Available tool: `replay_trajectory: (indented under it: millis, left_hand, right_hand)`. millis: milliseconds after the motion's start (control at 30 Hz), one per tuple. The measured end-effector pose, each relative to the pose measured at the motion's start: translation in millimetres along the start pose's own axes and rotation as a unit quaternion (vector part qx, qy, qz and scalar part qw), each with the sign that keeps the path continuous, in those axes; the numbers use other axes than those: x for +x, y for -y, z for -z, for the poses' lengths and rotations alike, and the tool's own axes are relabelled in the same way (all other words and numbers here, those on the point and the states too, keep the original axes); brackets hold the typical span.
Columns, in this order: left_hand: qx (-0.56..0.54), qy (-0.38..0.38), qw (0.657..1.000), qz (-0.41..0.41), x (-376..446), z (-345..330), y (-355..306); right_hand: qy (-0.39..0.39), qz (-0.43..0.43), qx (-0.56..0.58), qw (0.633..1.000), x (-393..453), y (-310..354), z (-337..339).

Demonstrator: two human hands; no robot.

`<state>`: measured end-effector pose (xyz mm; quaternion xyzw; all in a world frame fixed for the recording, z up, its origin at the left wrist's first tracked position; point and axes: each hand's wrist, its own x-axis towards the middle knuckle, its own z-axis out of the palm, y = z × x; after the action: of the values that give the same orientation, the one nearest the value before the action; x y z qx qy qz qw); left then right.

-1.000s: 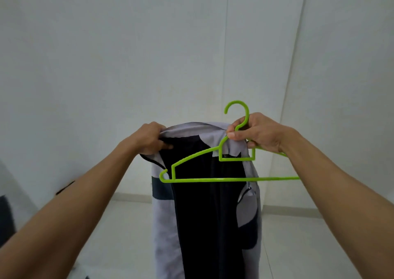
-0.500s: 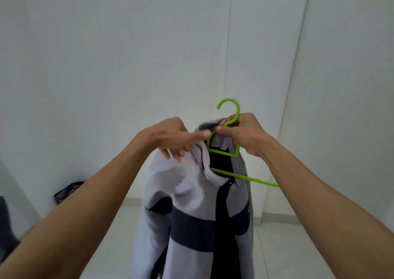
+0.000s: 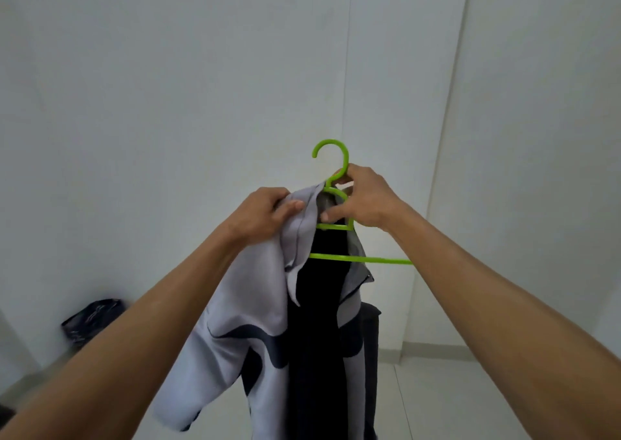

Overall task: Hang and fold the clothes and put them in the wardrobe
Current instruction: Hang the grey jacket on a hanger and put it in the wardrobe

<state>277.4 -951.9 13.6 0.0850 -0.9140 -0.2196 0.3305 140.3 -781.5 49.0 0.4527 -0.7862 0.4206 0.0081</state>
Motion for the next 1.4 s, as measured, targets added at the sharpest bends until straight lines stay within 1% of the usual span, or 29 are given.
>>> replay_trajectory:
  millis: [33, 100, 167, 200, 233, 267, 300, 333, 367, 400, 467, 533, 633, 733, 800, 833, 867, 900, 967, 1067, 1100, 1133, 1167, 1233, 1267, 1300, 1333, 1367, 1400]
  left_hand:
    - [0.006, -0.01, 1.0, 0.0, 3.4, 2.7, -0.6]
    - [0.021, -0.025, 0.999, 0.012, 9.4, 8.0, 0.8]
    - [0.032, -0.039, 0.998, 0.029, 12.7, 12.6, 5.1]
    - [0.034, -0.047, 0.998, 0.035, 13.9, 14.9, 7.5]
    - [0.036, -0.055, 0.997, 0.039, 15.2, 17.8, 8.8]
    - [0.035, -0.061, 0.997, 0.041, 16.0, 20.5, 10.0]
    - [0.032, -0.065, 0.996, 0.043, 16.6, 23.1, 9.5]
    - [0.026, -0.067, 0.996, 0.045, 17.6, 25.2, 8.4]
    - [0.023, -0.064, 0.997, 0.046, 18.0, 27.2, 5.4]
    - [0.021, -0.06, 0.997, 0.044, 18.7, 28.9, 1.6]
    - [0.017, -0.053, 0.998, 0.035, 19.2, 31.4, -7.0]
    - [0.009, -0.048, 0.998, 0.032, 18.3, 35.3, -10.3]
    - [-0.014, -0.06, 0.997, 0.042, 11.0, 53.2, 1.7]
    - [-0.036, -0.037, 0.997, 0.054, -3.6, 74.1, 20.7]
    - [-0.053, -0.002, 0.997, 0.056, -14.4, 81.5, 26.8]
    - [-0.063, 0.008, 0.996, 0.056, -18.2, 83.0, 29.2]
    - [-0.066, 0.016, 0.996, 0.059, -20.8, 83.0, 32.9]
    - [-0.058, 0.022, 0.996, 0.059, -23.0, 82.4, 36.1]
    - [-0.008, 0.032, 0.998, 0.049, -24.9, 79.8, 44.8]
    - [0.06, 0.022, 0.997, 0.042, -24.3, 72.2, 55.0]
    - [0.079, 0.019, 0.996, 0.038, -24.4, 68.7, 55.2]
    - [0.094, 0.018, 0.995, 0.032, -25.2, 63.8, 53.6]
    - [0.11, 0.014, 0.993, 0.028, -25.8, 58.0, 51.4]
    - [0.143, -0.005, 0.989, 0.045, -26.4, 43.2, 45.8]
    - [0.159, -0.02, 0.985, 0.059, -25.7, 34.8, 42.6]
    - [0.169, -0.037, 0.982, 0.072, -24.0, 26.4, 39.6]
    - [0.17, -0.051, 0.981, 0.082, -21.4, 19.5, 37.5]
    - [0.159, -0.062, 0.982, 0.087, -18.8, 15.2, 35.1]
    - [0.137, -0.07, 0.984, 0.085, -14.6, 13.3, 32.3]
  right_hand:
    - [-0.044, 0.009, -0.045, 0.998, -2.7, -1.9, -3.1]
    - [-0.156, 0.055, -0.073, 0.984, -16.4, -3.0, -11.6]
    - [-0.272, 0.112, -0.127, 0.947, -32.7, -9.5, -23.0]
    - [-0.279, 0.11, -0.152, 0.942, -39.9, -14.4, -28.4]
    - [-0.239, 0.073, -0.159, 0.955, -46.2, -18.9, -32.9]
    - [-0.161, 0.01, -0.16, 0.974, -52.4, -23.3, -39.3]
    - [-0.067, -0.05, -0.166, 0.982, -57.9, -28.6, -46.6]
    - [0.01, -0.087, -0.174, 0.981, -61.9, -34.5, -55.4]
    - [0.056, -0.113, -0.176, 0.976, -65.0, -39.2, -64.8]
    - [0.067, -0.134, -0.167, 0.975, -66.7, -43.2, -73.5]
    - [0.052, -0.164, -0.115, 0.978, -65.8, -48.5, -88.2]
    - [0.044, -0.204, -0.007, 0.978, -61.4, -53.2, -95.2]
    - [0.01, -0.256, 0.18, 0.95, -55.3, -66.5, -86.1]
    - [-0.043, -0.243, 0.321, 0.915, -49.5, -87.3, -61.4]
    - [-0.095, -0.203, 0.364, 0.904, -43.3, -97.7, -44.4]
    - [-0.114, -0.183, 0.368, 0.904, -40.0, -99.9, -35.6]
    - [-0.117, -0.171, 0.368, 0.907, -37.6, -100.0, -25.8]
    - [-0.101, -0.166, 0.364, 0.911, -37.8, -96.1, -14.9]
    - [-0.034, -0.158, 0.33, 0.93, -40.3, -85.4, 8.1]
    - [0.099, -0.149, 0.213, 0.961, -43.4, -72.9, 40.0]
    - [0.115, -0.15, 0.164, 0.968, -42.3, -71.0, 46.4]
    - [0.098, -0.149, 0.126, 0.976, -40.5, -69.3, 51.1]
    - [0.06, -0.145, 0.117, 0.981, -36.8, -66.2, 52.8]
    - [-0.037, -0.126, 0.159, 0.979, -29.6, -50.6, 49.0]
    - [-0.089, -0.117, 0.187, 0.971, -27.1, -38.7, 44.4]
    - [-0.122, -0.105, 0.213, 0.964, -24.3, -25.9, 39.6]
    - [-0.119, -0.091, 0.232, 0.961, -22.5, -11.7, 36.7]
    - [-0.067, -0.074, 0.243, 0.965, -22.9, 1.1, 36.3]
    - [0.026, -0.063, 0.235, 0.97, -26.4, 14.0, 39.9]
